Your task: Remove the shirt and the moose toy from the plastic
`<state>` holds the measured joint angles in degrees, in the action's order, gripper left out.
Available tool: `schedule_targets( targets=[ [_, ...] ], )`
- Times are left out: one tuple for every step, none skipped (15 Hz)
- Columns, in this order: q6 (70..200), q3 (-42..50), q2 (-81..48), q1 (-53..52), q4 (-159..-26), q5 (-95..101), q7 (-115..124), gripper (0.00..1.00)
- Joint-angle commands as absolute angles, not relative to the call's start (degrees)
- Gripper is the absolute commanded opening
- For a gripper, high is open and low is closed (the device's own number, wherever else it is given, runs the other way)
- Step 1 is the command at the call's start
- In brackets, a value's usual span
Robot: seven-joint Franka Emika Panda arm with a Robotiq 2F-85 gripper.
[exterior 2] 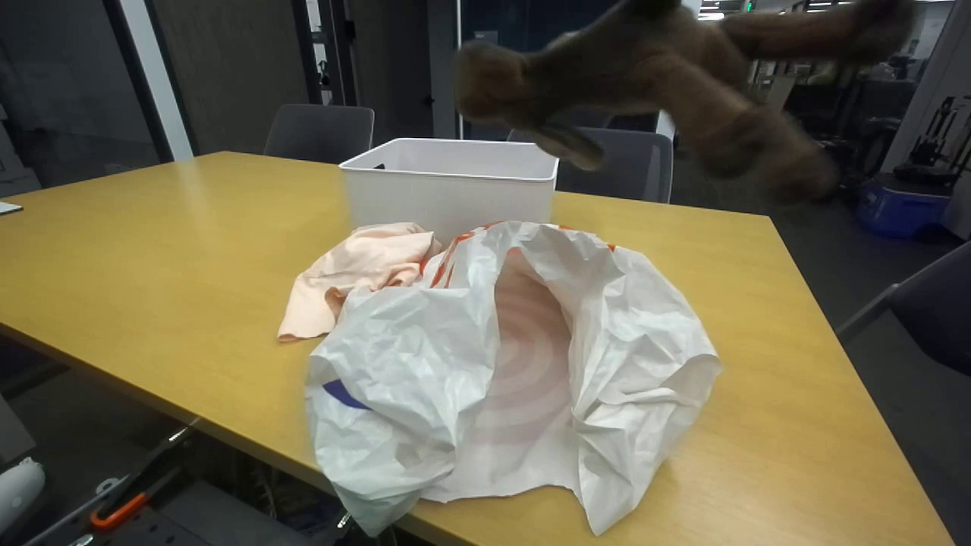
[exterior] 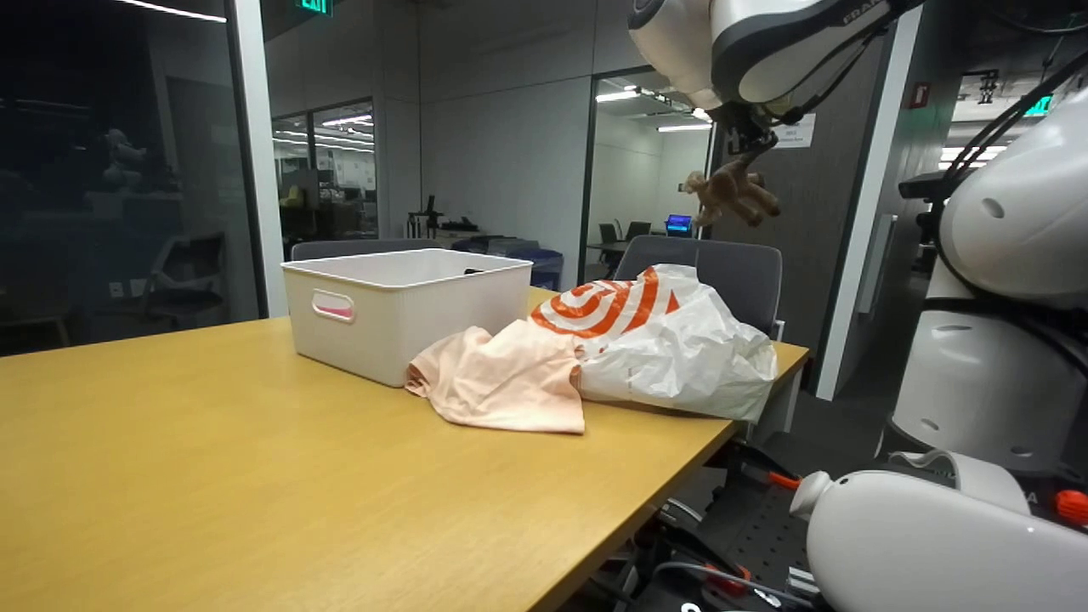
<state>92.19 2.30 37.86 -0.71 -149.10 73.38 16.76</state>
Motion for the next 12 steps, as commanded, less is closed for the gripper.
schedule_targets(
  targets=[
    [94.5, 1.8, 38.7, -6.0, -144.7, 63.9, 16.4, 0.02],
    [95.4, 1.5, 38.1, -7.1, -143.3, 61.1, 16.1, 0.02],
    [96.6, 1.2, 37.9, -8.1, -142.2, 58.3, 15.8, 0.02],
    [97.7, 0.2, 38.1, -9.3, -141.6, 55.2, 15.8, 0.02],
    [99.4, -0.4, 37.7, -10.1, -140.9, 52.6, 16.1, 0.02],
    [101.7, -1.0, 36.7, -10.8, -140.4, 50.1, 16.6, 0.02],
    [104.1, -1.8, 35.7, -11.6, -140.1, 47.6, 17.0, 0.02],
    [107.1, -2.5, 34.9, -12.1, -140.1, 45.4, 17.0, 0.02],
    [110.4, -3.2, 33.2, -12.5, -139.9, 43.0, 17.1, 0.02],
    [114.9, -3.4, 30.0, -12.4, -139.1, 41.3, 16.9, 0.02],
    [118.9, -3.7, 28.3, -12.4, -139.2, 39.3, 16.1, 0.02],
    [123.0, -4.1, 26.0, -12.4, -139.1, 37.4, 15.3, 0.02]
  ],
)
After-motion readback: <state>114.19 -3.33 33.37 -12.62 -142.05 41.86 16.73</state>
